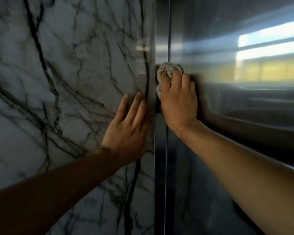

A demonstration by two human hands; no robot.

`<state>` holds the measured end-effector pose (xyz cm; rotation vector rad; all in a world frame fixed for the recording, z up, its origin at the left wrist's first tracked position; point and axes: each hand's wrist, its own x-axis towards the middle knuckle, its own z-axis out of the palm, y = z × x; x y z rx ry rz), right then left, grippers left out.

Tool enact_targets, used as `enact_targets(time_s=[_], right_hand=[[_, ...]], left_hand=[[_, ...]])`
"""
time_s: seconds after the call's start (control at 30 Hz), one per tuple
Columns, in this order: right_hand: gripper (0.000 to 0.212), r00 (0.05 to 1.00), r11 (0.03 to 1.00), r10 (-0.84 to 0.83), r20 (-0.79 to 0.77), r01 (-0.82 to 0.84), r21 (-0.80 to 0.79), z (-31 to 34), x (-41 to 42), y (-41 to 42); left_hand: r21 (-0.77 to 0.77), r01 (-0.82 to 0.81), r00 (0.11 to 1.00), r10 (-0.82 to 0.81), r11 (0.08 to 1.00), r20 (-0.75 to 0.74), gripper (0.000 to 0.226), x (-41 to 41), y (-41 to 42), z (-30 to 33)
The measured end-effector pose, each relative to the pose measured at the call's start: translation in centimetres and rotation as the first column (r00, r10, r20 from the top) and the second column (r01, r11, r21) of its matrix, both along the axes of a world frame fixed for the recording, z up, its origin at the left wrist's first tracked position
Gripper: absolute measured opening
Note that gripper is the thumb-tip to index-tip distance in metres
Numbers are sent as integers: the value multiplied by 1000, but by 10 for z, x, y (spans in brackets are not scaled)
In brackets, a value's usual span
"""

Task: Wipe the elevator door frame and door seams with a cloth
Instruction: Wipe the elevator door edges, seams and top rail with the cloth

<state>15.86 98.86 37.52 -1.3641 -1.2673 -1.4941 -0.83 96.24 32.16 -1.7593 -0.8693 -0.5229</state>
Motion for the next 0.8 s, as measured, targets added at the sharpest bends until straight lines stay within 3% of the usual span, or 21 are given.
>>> enact_targets(time_s=[0.37,0.6,0.7,0.8], right_hand=[[36,1000,998,6,29,-4,-68,-74,1,-8],[57,999,992,21,31,-17,-128,-132,0,-17],[37,1000,991,-13,7,14,-135,-151,-2,-17],[31,1000,984,-27,2,27,-175,-175,-1,-18]], left_hand=[[-62,15,1000,-17,998,-22,76,-6,-6,-70],[-113,25,998,-31,993,-47,78,-5,-9,-118],[-124,34,998,-42,992,-57,76,-3,-9,-135],[-136,49,997,-58,989,-59,72,-2,-8,-156]])
